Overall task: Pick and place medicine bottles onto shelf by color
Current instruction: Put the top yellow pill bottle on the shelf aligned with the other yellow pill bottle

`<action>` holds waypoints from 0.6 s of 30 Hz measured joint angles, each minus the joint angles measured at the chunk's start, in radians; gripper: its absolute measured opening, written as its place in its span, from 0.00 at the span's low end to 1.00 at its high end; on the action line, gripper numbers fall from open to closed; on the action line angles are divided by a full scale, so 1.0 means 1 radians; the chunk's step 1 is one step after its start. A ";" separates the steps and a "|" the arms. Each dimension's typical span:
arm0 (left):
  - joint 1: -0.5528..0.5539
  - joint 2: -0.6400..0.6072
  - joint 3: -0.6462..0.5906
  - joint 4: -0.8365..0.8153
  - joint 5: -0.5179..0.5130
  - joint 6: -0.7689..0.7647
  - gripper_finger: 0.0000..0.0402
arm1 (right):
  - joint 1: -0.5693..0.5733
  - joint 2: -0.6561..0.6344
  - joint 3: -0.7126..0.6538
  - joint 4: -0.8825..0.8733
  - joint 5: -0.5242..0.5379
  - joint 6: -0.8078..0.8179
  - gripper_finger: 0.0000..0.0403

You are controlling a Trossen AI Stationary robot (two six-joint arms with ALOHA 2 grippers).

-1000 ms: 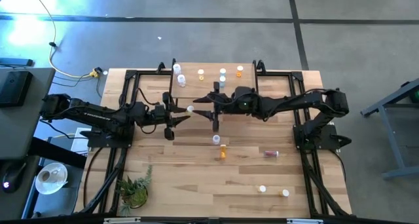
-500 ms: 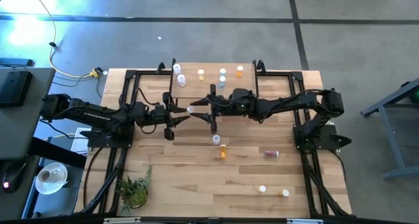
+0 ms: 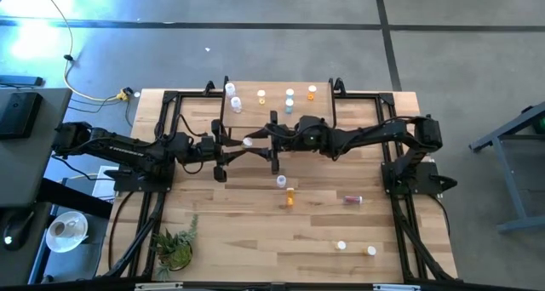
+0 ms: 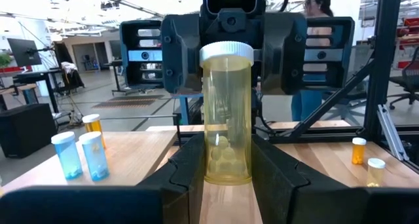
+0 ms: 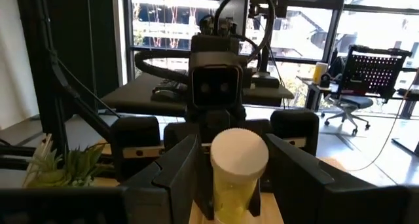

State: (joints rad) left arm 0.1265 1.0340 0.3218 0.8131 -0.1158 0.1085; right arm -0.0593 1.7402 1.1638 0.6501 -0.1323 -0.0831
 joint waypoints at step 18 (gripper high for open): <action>0.004 0.000 0.000 -0.008 -0.003 0.000 0.23 | 0.001 0.012 0.036 -0.063 0.011 -0.003 0.41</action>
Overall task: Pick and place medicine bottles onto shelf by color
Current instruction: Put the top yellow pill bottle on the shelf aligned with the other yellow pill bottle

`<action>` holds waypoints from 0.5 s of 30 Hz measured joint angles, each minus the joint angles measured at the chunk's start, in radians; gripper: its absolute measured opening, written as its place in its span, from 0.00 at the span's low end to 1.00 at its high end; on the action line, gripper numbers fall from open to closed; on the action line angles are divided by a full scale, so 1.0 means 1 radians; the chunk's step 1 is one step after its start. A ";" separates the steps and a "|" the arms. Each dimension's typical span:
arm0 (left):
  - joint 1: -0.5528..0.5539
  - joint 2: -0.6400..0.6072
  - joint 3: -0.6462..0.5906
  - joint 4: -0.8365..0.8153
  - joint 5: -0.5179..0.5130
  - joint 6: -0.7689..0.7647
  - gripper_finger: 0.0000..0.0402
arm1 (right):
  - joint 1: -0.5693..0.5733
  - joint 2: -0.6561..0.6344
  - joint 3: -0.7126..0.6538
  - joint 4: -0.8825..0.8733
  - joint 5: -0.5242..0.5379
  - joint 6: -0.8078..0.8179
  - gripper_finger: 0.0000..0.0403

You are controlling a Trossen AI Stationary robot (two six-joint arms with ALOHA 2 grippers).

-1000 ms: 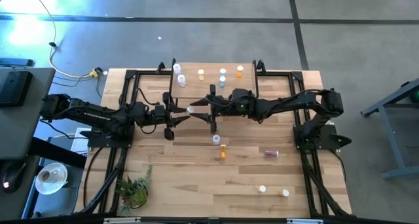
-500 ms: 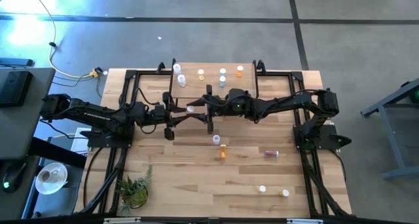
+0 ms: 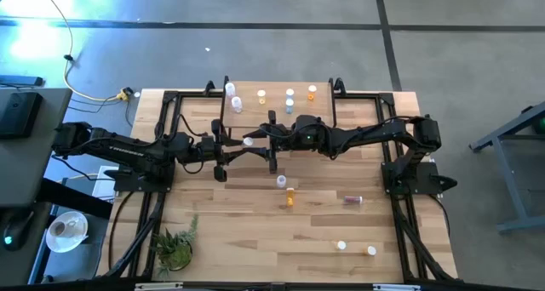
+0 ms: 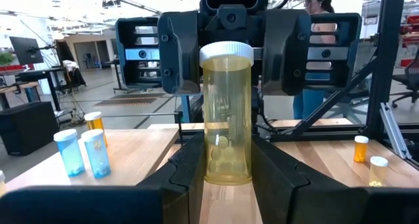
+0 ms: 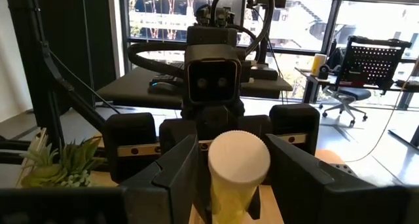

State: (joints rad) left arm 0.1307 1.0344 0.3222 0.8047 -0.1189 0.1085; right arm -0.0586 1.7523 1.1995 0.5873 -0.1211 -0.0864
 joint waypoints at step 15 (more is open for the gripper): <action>0.000 0.000 0.000 0.000 0.000 0.000 0.23 | 0.000 0.000 0.000 -0.007 0.000 0.000 0.29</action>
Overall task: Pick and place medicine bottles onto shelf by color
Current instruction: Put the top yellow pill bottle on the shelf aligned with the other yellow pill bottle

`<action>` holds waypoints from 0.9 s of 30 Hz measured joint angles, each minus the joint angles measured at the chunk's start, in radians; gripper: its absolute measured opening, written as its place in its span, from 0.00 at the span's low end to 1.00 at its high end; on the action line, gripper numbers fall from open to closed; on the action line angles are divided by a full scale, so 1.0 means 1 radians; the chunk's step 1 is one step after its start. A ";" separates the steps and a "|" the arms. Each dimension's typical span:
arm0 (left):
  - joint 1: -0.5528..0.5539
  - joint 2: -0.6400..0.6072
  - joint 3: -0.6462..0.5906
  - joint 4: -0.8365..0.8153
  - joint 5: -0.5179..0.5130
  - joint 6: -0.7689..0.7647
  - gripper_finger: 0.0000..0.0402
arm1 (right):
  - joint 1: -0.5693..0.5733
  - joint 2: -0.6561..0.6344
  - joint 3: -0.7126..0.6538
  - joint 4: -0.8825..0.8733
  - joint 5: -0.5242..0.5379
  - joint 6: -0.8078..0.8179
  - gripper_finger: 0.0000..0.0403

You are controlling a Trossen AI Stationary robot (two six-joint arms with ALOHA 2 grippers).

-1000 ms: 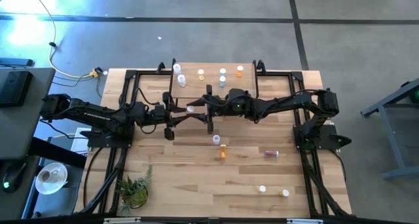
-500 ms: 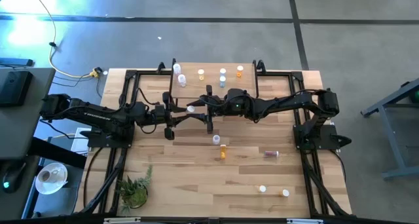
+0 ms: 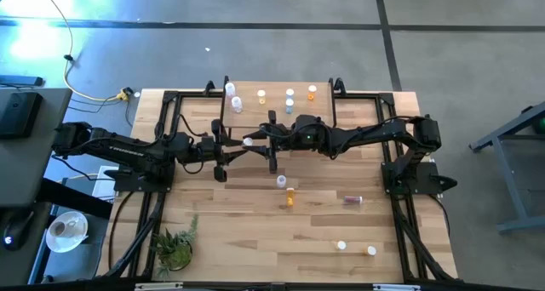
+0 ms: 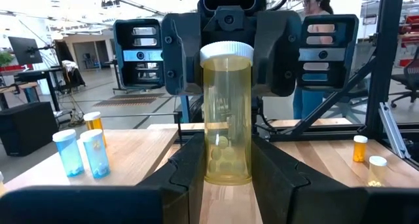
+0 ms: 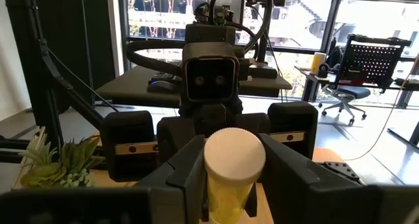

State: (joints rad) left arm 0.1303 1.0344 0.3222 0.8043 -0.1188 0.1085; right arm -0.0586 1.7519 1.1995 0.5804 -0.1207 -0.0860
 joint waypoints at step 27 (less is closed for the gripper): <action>0.000 0.000 0.000 -0.065 -0.126 -0.003 0.55 | -0.011 -0.002 0.000 -0.038 0.015 0.000 0.27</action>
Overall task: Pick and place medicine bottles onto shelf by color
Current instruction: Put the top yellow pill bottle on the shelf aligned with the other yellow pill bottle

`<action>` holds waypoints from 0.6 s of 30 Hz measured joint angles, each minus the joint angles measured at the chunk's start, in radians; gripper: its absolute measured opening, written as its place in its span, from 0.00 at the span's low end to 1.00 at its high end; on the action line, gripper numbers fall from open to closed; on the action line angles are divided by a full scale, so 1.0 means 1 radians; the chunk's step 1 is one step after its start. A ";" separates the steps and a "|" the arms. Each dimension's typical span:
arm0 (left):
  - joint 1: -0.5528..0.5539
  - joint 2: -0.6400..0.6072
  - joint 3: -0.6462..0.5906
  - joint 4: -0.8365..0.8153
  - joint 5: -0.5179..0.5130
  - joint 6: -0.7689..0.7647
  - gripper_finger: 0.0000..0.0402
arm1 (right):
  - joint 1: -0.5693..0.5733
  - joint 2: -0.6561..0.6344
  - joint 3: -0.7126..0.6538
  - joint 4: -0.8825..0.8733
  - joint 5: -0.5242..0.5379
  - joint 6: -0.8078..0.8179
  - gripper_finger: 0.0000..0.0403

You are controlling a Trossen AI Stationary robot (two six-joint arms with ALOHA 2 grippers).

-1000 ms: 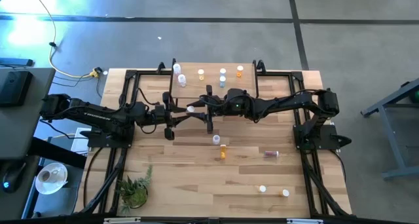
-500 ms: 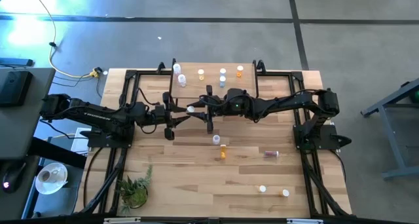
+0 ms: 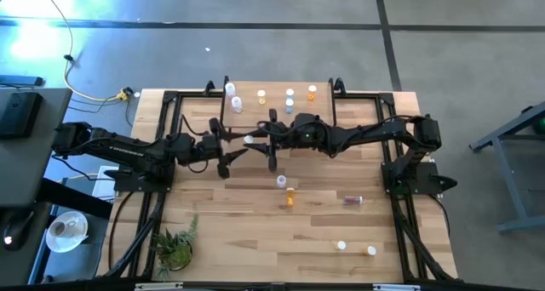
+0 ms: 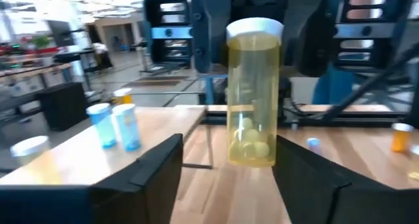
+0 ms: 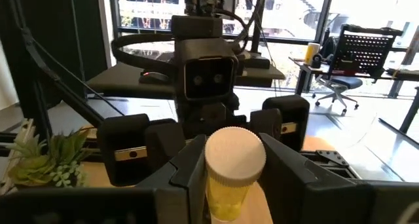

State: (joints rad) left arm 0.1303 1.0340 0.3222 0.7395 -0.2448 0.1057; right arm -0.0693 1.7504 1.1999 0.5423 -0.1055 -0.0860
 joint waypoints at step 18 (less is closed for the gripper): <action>0.000 -0.013 0.000 -0.022 -0.112 0.011 0.62 | -0.097 0.000 0.000 -0.031 0.160 0.000 0.27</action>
State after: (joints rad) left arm 0.1302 1.0214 0.3222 0.7171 -0.3570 0.1164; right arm -0.1668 1.7504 1.1999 0.5117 0.0548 -0.0864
